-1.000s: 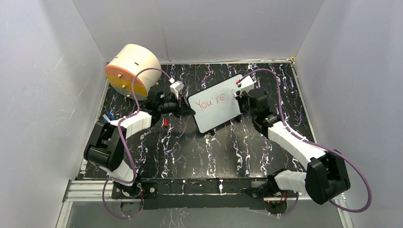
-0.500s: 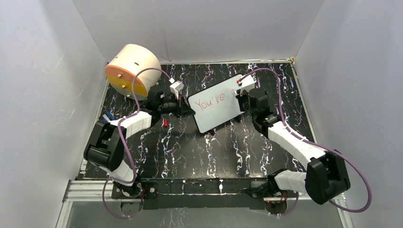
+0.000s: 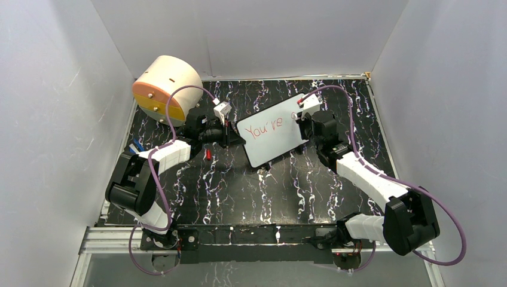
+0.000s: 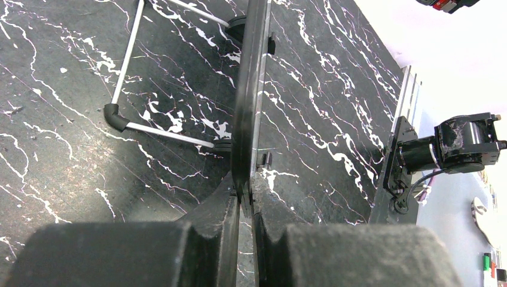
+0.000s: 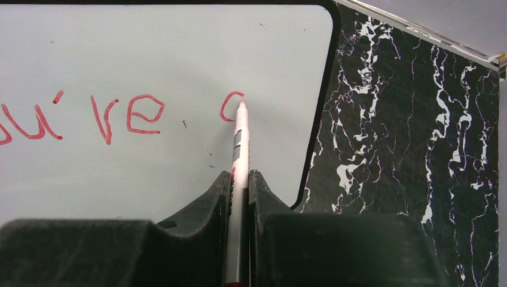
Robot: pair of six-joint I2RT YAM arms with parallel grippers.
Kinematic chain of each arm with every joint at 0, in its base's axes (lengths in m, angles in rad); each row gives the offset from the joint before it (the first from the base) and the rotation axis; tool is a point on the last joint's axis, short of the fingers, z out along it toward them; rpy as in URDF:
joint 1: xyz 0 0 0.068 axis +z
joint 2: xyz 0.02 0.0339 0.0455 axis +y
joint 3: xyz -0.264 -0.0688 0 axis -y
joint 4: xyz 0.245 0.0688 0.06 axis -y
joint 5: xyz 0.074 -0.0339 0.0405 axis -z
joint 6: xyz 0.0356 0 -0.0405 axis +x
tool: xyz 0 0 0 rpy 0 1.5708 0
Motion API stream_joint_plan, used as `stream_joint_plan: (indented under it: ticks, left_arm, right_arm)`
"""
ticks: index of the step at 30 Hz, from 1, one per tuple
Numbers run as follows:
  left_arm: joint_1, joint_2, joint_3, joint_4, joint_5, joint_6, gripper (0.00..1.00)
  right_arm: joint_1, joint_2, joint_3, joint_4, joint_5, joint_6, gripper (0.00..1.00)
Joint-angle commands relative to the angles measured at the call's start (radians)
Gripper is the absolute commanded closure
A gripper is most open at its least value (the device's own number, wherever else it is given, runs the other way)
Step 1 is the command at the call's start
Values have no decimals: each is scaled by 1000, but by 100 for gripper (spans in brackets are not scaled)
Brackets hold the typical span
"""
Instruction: Write a sentence on the whiteboard
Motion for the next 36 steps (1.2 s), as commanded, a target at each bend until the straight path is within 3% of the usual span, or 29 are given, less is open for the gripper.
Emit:
stream_joint_plan:
  ticks: [1,36]
  left_arm:
    - [3,-8,13,-52,-3,42,100]
    - [3,-15,13,-47,-6,35,100]
  right_arm:
    - [-7,-2,50,74,12,-12,100]
    - [-11,-2,24,-14,-7,8,100]
